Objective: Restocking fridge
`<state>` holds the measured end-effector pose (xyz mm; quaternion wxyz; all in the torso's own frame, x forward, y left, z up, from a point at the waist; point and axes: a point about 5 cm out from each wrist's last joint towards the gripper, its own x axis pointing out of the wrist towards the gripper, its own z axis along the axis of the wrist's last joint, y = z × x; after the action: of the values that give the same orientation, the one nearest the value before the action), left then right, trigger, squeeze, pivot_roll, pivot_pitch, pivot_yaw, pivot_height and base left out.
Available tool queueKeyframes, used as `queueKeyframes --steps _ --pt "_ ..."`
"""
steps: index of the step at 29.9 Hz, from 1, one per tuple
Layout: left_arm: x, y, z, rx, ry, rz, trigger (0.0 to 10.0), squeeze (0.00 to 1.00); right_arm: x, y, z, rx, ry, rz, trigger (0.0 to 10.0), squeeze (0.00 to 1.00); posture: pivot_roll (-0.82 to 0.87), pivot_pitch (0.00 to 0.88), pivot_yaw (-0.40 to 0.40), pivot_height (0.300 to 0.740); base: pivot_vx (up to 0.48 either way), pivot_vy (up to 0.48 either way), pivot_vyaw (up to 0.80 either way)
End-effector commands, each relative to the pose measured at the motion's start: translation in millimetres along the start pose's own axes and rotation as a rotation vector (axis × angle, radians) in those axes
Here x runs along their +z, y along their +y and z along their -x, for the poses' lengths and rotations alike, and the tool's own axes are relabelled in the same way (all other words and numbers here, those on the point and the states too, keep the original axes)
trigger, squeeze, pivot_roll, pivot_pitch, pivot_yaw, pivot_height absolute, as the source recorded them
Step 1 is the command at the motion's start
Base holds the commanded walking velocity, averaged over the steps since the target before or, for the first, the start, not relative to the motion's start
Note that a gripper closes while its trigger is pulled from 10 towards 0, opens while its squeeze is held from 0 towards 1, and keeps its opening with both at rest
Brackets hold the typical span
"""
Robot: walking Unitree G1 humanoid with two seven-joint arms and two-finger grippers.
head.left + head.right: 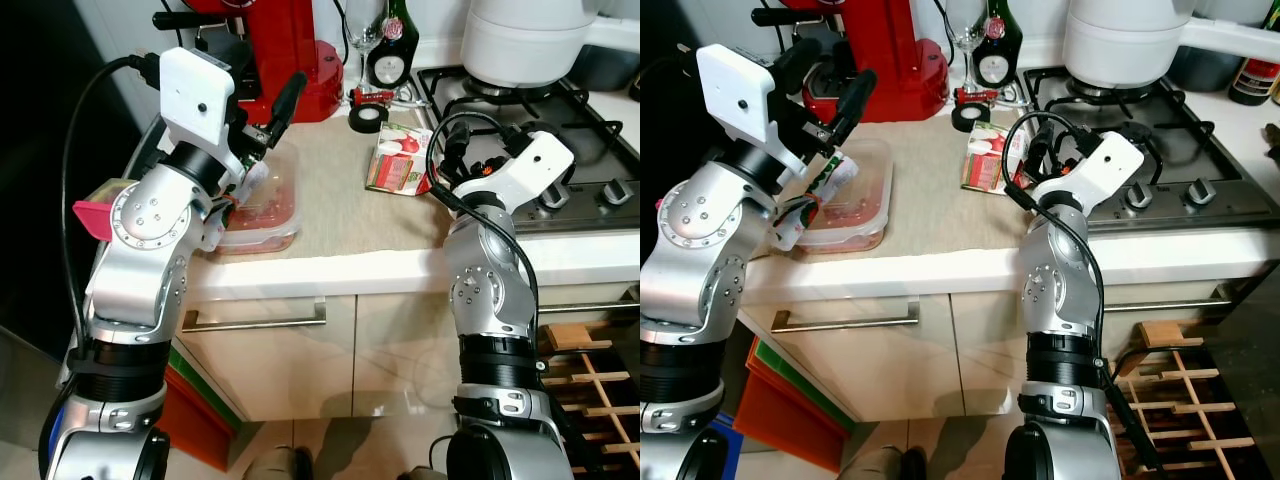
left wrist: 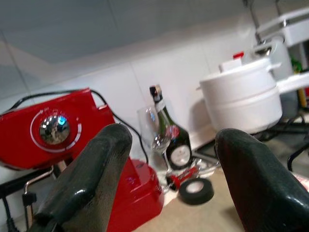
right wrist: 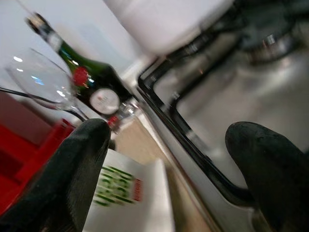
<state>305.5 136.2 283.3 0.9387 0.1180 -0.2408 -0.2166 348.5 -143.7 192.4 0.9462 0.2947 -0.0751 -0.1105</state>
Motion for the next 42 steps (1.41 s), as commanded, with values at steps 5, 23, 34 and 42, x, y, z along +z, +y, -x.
queueKeyframes --steps 5,23,34,42 --pt "5 1.9 5.7 -0.014 0.01 -0.003 10.0 0.0 -13 44.0 4.6 0.085 0.066 -0.162 10.0 0.0 0.17 0.113 0.13 0.74 0.0 0.0 0.0" --pt "9 -0.5 6.3 -0.017 0.001 0.005 10.0 0.0 -17 83.7 8.0 0.183 0.134 -0.278 10.0 0.0 0.17 0.091 0.093 0.74 0.0 0.0 0.0" --pt "9 -0.7 7.3 -0.015 -0.007 0.003 10.0 0.0 -39 88.5 11.7 0.149 0.303 -0.433 10.0 0.0 0.17 0.073 0.071 0.74 0.0 0.0 0.0" --pt "9 -0.7 6.9 -0.016 -0.011 -0.003 10.0 0.0 -46 92.3 10.7 0.151 0.358 -0.497 0.0 0.0 0.17 0.064 0.07 0.74 0.0 0.0 0.0"
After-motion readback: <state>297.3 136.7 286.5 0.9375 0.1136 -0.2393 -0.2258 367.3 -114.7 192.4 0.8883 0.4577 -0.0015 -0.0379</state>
